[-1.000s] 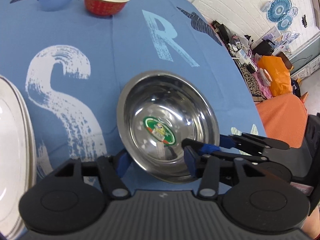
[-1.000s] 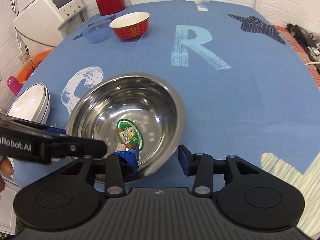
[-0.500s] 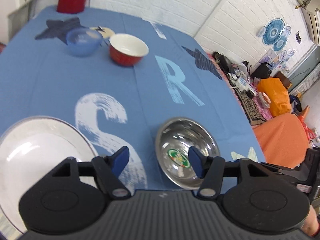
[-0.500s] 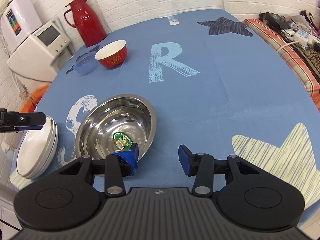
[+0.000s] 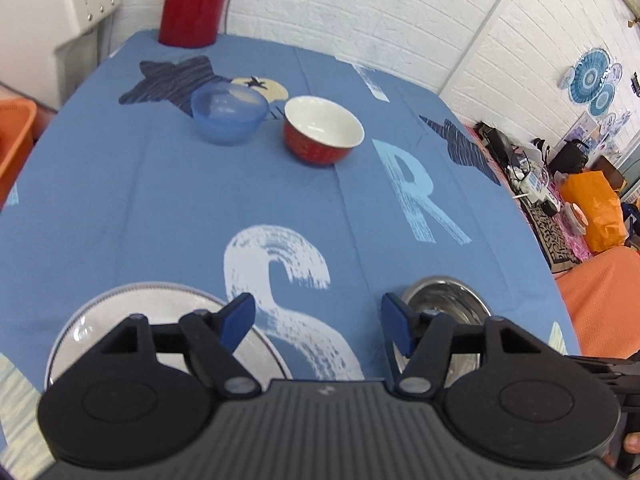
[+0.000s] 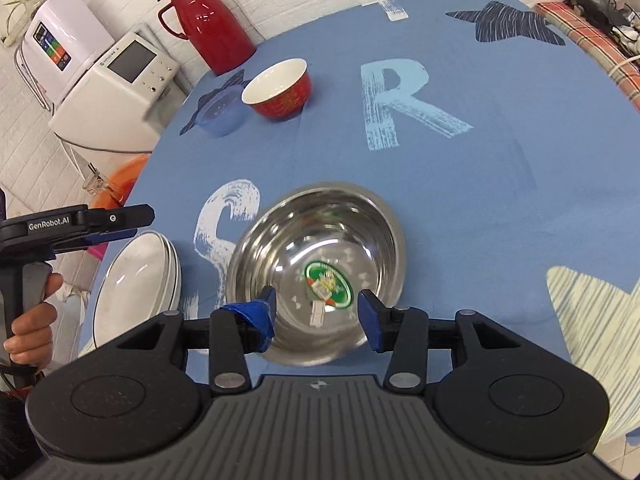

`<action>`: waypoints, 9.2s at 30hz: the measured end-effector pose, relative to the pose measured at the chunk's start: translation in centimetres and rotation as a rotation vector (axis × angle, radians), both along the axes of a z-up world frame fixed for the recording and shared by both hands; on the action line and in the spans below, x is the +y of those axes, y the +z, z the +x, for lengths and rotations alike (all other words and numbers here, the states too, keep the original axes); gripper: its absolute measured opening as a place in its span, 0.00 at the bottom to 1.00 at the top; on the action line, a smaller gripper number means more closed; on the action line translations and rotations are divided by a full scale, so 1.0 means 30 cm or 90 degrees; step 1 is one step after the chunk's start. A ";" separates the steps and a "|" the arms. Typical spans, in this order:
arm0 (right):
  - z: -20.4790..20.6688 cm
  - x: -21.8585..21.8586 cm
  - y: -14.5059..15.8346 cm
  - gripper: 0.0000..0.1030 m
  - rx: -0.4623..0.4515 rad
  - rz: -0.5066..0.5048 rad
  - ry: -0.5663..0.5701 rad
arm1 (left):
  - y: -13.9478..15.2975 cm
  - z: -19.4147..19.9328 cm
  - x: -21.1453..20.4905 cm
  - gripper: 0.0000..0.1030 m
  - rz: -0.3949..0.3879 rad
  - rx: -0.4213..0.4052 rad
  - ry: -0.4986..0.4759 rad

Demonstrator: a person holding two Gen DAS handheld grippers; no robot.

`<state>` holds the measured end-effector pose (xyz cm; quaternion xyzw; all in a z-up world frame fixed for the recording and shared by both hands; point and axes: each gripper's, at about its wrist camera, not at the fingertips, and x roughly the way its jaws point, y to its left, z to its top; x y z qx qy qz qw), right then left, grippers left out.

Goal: Organize plates and bowls

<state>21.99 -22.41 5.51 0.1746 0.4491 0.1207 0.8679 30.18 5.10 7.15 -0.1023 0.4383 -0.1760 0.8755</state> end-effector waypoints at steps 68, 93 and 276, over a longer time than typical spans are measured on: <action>0.637 0.249 0.027 0.23 -0.068 -0.147 0.093 | -0.068 0.441 -0.175 0.06 -0.076 0.075 0.089; 0.095 0.125 -0.105 0.26 0.031 -0.167 0.062 | -0.168 -0.063 -0.348 0.07 -0.023 0.120 -0.089; 0.042 -0.106 -0.170 0.66 0.110 -0.090 -0.058 | -0.222 0.078 -0.222 0.62 0.059 0.107 -0.173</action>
